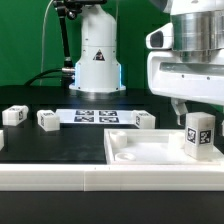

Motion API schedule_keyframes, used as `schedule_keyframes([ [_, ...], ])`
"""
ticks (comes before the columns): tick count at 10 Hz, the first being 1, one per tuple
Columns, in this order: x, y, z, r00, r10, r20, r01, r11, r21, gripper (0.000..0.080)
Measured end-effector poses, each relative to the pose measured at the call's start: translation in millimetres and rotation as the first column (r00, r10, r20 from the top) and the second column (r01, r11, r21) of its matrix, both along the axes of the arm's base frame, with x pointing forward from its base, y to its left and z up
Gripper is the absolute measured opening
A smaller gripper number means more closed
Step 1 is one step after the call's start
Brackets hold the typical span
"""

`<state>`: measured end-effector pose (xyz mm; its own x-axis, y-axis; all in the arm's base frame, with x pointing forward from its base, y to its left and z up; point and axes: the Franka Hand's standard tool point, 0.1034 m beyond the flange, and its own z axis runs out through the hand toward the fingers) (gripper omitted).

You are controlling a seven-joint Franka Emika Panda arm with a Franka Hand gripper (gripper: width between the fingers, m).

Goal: Assemble one leg

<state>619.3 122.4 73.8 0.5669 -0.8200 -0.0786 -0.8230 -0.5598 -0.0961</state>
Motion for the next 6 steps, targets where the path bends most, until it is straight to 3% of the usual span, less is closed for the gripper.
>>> schedule_keyframes([
  [2,2.5,-0.3,3.4,0.969,0.246,0.021,-0.246,0.969,-0.017,0.0647],
  [6,3.3,-1.6,4.7,0.739,0.673,0.031,-0.669,0.738,-0.087,0.0649],
])
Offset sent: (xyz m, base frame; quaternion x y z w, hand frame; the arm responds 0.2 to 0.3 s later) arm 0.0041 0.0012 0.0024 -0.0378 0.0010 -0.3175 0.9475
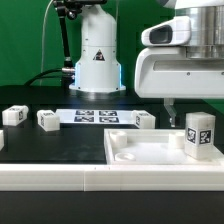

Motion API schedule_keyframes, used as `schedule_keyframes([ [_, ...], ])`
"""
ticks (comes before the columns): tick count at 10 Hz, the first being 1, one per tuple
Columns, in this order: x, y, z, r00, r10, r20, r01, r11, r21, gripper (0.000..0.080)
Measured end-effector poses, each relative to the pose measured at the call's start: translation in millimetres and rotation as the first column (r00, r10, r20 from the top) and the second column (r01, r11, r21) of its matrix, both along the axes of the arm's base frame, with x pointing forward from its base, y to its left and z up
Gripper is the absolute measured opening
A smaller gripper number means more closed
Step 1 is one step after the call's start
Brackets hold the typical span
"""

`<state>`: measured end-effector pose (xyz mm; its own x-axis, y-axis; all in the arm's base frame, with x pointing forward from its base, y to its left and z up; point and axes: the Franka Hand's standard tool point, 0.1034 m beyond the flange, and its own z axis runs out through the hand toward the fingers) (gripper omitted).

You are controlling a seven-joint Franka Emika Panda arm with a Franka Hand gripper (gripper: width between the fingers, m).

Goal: Assemble one leg

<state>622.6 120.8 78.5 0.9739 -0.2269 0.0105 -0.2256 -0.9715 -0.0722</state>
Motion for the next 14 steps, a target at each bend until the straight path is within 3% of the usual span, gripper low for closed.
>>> schedule_keyframes([
  [4,-2.3,2.6,-1.0,0.979,0.203,0.008,-0.203,0.979,-0.011,0.0649],
  [6,-2.4,2.6,-1.1,0.975,0.22,0.009,-0.22,0.975,-0.011,0.0388],
  [7,-2.4,2.5,-1.2,0.975,0.22,0.009,-0.22,0.975,-0.011,0.0388],
  [8,-1.7,-1.8,-1.5,0.977,0.215,0.008,-0.215,0.977,-0.015,0.0292],
  [12,-1.8,-1.6,-1.6,0.986,0.169,0.005,-0.169,0.986,-0.01,0.0292],
  [14,-1.8,-2.6,-1.8,0.995,-0.102,-0.016,0.102,0.995,0.012,0.0292],
])
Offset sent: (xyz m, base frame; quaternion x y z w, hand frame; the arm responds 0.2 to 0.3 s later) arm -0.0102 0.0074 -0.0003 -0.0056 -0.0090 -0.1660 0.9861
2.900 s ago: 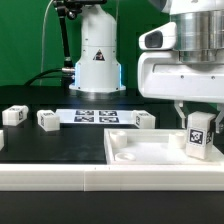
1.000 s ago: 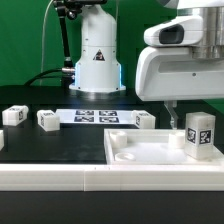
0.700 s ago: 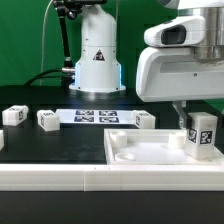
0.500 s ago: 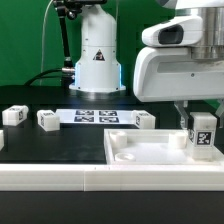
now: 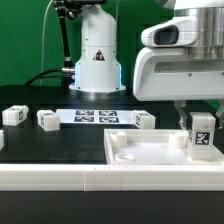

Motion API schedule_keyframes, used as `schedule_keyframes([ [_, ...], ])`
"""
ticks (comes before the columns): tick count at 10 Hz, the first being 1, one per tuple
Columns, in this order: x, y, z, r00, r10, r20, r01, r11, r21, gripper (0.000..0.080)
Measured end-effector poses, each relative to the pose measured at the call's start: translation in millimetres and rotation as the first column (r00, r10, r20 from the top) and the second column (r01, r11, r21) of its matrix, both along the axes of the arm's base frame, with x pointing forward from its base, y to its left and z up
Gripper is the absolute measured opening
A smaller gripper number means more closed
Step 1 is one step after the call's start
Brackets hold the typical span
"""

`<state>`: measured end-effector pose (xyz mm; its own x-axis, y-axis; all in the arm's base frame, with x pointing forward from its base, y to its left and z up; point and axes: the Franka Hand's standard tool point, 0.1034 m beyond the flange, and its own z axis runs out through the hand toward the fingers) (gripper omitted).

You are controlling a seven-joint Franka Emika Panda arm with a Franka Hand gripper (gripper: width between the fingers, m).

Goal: Assemble one leg

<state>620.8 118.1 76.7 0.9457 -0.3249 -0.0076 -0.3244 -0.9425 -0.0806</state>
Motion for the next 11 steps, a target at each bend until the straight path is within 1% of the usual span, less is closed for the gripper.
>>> schedule_keyframes([
  [2,-0.4,-0.2,-0.3,0.969,-0.244,-0.024,0.245,0.969,0.013,0.0292],
  [4,-3.3,4.1,-2.4,0.889,-0.455,-0.048,0.456,0.89,0.002,0.0292],
  [6,-3.6,5.9,-2.7,0.796,-0.602,-0.061,0.603,0.797,-0.005,0.0292],
  [9,-2.9,4.8,-2.5,0.692,-0.716,-0.093,0.72,0.694,0.011,0.0292],
  [10,-3.0,5.4,-2.5,0.663,-0.742,-0.098,0.746,0.666,0.009,0.0308],
  [11,-3.0,5.5,-2.5,0.683,-0.724,-0.096,0.728,0.685,0.012,0.0308],
])
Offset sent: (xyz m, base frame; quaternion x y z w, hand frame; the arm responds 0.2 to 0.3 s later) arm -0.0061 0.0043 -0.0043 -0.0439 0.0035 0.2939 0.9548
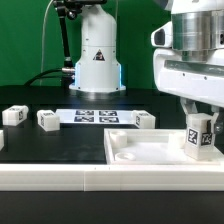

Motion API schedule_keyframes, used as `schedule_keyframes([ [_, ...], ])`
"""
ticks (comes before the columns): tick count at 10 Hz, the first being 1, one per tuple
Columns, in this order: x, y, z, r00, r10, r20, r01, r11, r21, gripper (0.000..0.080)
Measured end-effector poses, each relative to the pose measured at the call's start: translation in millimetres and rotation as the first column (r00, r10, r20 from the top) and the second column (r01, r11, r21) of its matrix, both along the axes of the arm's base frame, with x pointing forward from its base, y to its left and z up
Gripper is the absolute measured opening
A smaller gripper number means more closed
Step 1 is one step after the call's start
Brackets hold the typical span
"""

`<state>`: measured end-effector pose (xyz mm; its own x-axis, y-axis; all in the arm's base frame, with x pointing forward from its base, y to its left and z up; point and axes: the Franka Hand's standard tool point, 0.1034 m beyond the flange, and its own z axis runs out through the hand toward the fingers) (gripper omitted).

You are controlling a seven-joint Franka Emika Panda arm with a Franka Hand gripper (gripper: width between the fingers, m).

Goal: Assemble one leg

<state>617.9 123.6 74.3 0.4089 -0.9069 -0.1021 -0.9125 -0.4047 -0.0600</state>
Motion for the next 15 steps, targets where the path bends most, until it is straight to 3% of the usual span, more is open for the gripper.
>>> schedule_keyframes([
  [1,0.2,-0.5,0.1,0.999,0.038,0.005,-0.038,0.999,-0.001,0.0483],
  [2,1.2,-2.5,0.6,0.996,0.086,0.011,-0.086,0.996,-0.001,0.0594],
  [4,2.9,-7.7,1.5,0.953,0.301,0.036,-0.301,0.954,-0.013,0.064],
  [8,5.9,-8.0,4.1,0.746,0.664,0.061,-0.661,0.748,-0.059,0.0649],
  [10,6.6,-7.6,6.0,0.568,0.823,0.031,-0.819,0.568,-0.081,0.0649],
  [13,6.6,-11.0,5.7,0.375,0.927,0.031,-0.922,0.376,-0.091,0.0649],
  [15,6.3,-12.6,4.9,0.363,0.931,0.033,-0.926,0.364,-0.099,0.0649],
])
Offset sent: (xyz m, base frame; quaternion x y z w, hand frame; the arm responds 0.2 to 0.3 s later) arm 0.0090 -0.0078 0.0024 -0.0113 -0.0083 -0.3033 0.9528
